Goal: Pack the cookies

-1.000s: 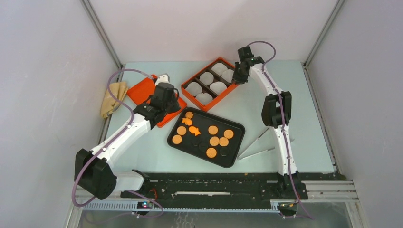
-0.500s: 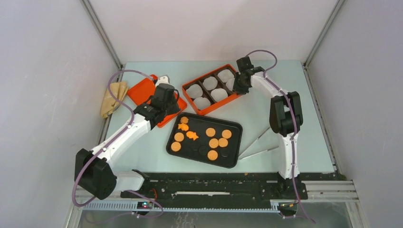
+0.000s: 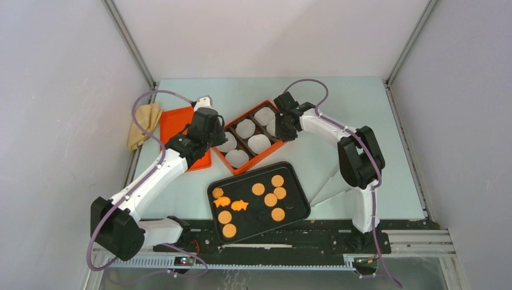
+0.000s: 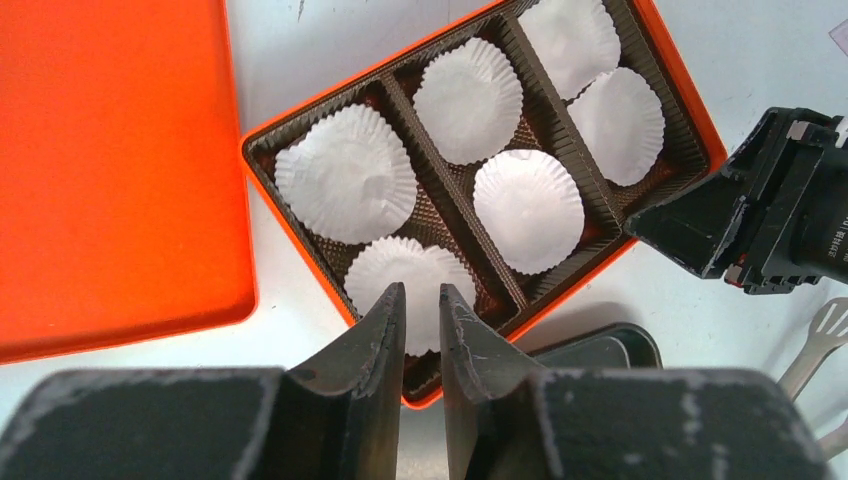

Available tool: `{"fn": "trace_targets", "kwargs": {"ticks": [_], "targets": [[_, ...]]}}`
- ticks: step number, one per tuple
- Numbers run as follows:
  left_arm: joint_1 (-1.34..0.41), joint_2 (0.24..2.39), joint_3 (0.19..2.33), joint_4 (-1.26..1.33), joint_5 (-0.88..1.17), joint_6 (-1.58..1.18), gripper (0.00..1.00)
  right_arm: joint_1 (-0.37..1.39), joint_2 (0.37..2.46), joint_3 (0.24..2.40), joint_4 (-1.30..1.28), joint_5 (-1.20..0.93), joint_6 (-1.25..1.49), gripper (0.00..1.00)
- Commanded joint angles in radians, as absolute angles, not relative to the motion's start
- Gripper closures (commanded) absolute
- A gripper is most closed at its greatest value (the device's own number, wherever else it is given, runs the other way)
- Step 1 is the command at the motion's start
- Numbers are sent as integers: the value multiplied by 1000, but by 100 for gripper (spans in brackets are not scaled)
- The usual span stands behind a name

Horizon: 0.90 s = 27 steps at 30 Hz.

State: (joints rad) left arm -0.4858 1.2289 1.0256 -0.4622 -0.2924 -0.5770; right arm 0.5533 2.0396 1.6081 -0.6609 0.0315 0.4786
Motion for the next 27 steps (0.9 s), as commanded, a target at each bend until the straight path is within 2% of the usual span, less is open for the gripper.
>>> {"fn": "trace_targets", "kwargs": {"ticks": [1,5,8,13,19,27], "targets": [[-486,1191,978,-448,-304,-590,76,580,2045,1591,-782,34,440,58],[-493,1162,963,-440,-294,-603,76,581,2012,1621,-771,128,448,30],[-534,1144,976,-465,-302,-607,77,583,1960,1622,-757,157,447,15],[-684,1155,985,-565,-374,-643,79,618,1834,1606,-792,278,443,16],[-743,1185,835,-567,-308,-743,89,670,1666,1502,-829,323,442,35],[-776,1323,746,-475,-249,-795,92,685,1505,1358,-838,258,483,33]]}}
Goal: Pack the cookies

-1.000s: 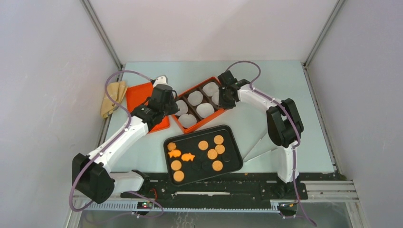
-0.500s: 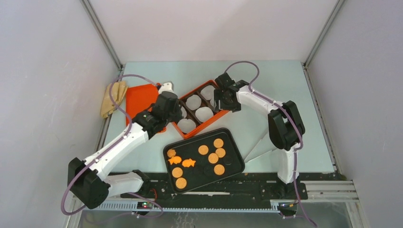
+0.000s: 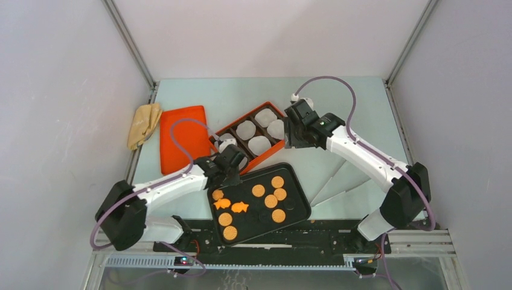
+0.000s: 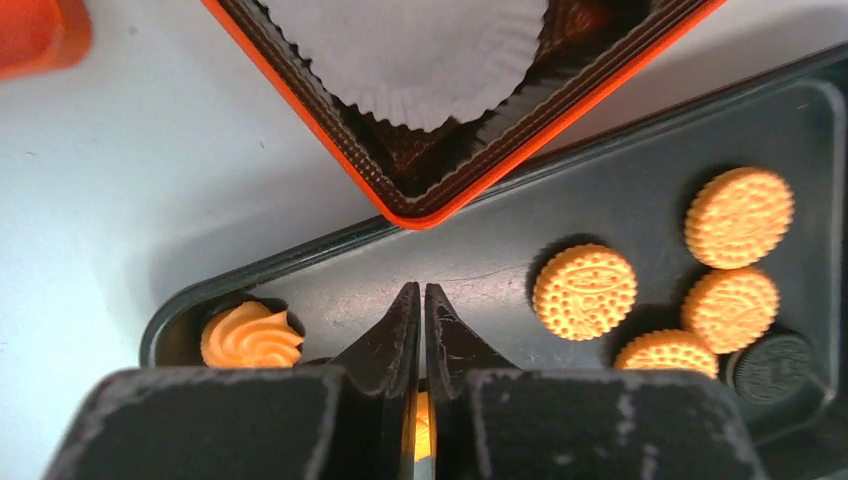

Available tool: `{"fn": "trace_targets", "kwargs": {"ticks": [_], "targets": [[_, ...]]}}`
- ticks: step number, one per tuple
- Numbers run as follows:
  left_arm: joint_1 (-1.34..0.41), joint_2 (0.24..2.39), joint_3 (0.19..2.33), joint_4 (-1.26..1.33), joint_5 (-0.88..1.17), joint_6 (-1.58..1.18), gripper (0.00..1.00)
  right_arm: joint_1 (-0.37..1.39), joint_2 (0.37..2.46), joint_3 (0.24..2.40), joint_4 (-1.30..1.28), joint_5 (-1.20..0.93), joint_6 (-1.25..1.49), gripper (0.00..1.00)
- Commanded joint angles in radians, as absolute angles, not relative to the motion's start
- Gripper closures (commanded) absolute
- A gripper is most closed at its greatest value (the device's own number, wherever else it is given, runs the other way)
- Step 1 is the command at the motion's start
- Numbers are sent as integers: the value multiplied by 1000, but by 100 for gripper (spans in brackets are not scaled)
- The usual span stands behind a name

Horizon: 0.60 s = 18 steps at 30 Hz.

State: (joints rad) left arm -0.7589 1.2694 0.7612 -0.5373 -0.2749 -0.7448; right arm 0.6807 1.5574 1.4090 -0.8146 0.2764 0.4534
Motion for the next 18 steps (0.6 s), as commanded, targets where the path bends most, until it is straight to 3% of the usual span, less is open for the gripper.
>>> {"fn": "trace_targets", "kwargs": {"ticks": [1,10,18], "targets": [[-778,1345,744,-458,-248,-797,92,687,1492,1345,-837,250,489,33],[-776,1571,859,-378,-331,-742,93,712,1413,1221,-846,280,547,32],[-725,1756,1005,-368,-294,-687,96,683,1360,1145,-923,327,661,24]]}}
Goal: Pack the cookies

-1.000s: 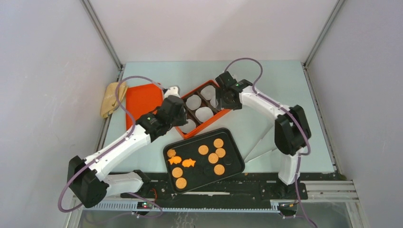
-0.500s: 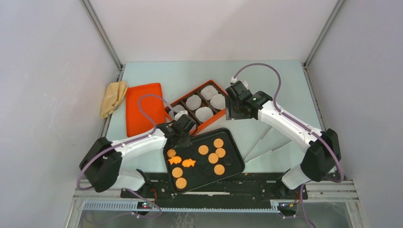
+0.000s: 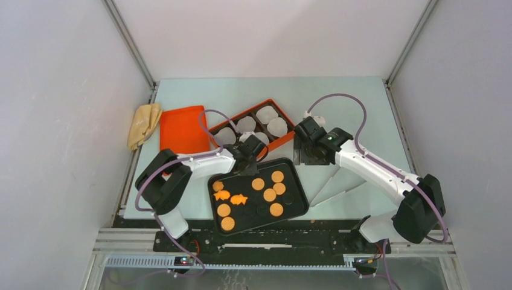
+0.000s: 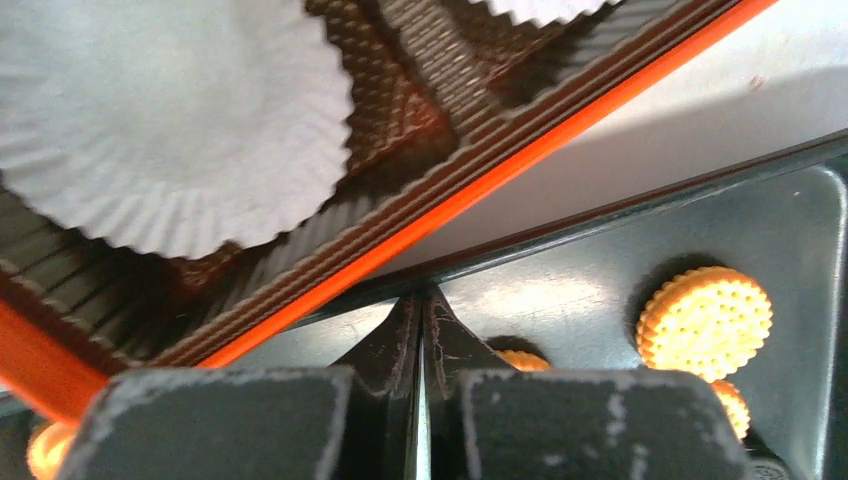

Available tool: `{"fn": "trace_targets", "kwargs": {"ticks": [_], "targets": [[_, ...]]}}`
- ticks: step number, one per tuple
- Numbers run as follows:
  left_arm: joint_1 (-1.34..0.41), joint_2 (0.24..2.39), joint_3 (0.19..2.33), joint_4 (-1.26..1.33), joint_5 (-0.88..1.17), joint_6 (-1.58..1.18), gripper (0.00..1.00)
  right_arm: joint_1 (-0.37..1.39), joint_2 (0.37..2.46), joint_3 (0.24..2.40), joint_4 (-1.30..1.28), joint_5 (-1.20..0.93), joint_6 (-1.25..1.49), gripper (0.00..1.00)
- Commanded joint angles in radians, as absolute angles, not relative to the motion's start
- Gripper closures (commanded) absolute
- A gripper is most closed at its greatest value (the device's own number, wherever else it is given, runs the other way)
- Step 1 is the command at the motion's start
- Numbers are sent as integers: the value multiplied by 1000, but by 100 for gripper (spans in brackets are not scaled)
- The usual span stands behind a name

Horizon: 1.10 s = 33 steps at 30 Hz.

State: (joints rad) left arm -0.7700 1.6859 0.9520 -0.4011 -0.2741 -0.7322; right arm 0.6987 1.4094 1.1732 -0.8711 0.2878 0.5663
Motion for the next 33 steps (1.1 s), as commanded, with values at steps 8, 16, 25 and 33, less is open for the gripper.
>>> {"fn": "trace_targets", "kwargs": {"ticks": [8,16,25,33], "targets": [[-698,1764,1035,-362,-273,-652,96,603,1292,888,-926,334,806,25],[-687,1737,1086,-379,-299,-588,96,509,1240,763,-863,253,849,27],[-704,1592,1045,-409,-206,-592,97,403,1488,841,-690,145,765,32],[-726,1351,978,-463,-207,-600,95,378,1681,958,-674,149,711,47]]}}
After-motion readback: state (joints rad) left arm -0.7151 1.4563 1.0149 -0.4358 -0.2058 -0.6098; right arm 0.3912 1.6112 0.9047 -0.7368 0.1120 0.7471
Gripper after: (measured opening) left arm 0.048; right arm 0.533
